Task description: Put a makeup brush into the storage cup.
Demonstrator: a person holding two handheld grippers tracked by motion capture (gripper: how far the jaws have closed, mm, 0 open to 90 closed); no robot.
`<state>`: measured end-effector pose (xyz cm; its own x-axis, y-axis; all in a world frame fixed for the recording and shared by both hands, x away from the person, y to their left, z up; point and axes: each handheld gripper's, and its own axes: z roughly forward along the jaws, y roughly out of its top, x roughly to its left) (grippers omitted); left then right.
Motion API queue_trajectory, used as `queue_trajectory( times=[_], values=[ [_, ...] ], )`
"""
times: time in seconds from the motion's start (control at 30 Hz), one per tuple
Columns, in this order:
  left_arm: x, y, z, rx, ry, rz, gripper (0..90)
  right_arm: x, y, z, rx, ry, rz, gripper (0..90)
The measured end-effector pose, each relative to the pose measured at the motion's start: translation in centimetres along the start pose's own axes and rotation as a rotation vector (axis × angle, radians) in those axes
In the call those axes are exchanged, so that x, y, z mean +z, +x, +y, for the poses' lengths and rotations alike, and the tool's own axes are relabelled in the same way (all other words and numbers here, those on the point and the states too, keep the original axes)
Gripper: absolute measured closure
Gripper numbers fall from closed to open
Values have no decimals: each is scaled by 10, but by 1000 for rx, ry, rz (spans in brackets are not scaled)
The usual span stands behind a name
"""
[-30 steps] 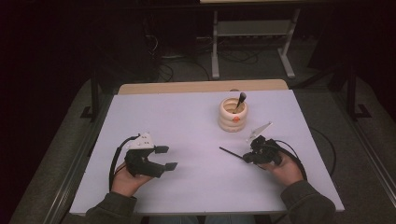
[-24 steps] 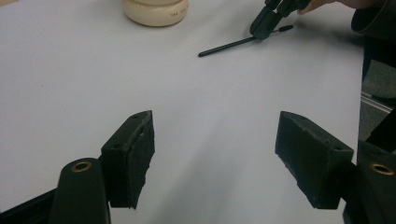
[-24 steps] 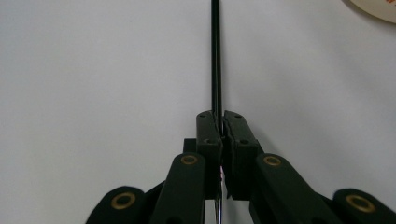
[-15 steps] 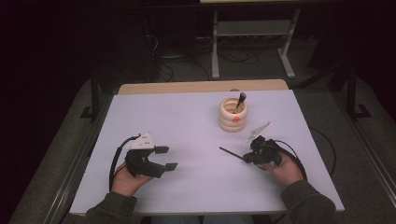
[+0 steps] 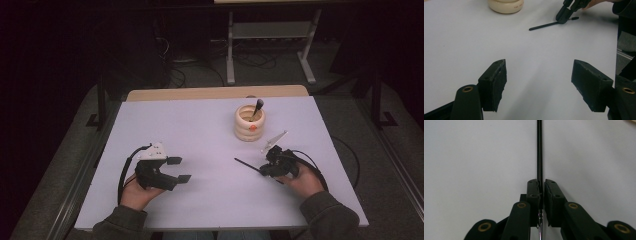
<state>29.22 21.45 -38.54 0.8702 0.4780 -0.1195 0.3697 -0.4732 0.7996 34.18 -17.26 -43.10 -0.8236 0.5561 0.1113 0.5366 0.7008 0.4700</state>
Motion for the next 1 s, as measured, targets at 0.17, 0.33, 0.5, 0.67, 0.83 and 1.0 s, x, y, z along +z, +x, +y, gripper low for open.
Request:
queue_trajectory(
  times=[0.17, 0.33, 0.5, 0.67, 0.83, 1.0],
  values=[
    [0, 0, 0, -4, -6, -1, 278, 1, 4, 5, -41, 28, -40, 850],
    [-1, -1, 0, -5, -8, -1, 278, 1, 3, 6, -43, 35, -35, 852],
    [0, 0, 0, -9, -7, -4, 276, 0, 3, 5, -37, 26, -22, 852],
    [0, 0, 0, -9, -3, -8, 276, -5, 5, 7, -49, 8, -14, 852],
    [2, -2, 2, -1, 1, -19, 276, -11, 11, 9, -84, -2, 15, 851],
    [5, -5, 6, 8, 11, -27, 279, -25, 20, 17, -123, -33, 42, 850]
  ],
)
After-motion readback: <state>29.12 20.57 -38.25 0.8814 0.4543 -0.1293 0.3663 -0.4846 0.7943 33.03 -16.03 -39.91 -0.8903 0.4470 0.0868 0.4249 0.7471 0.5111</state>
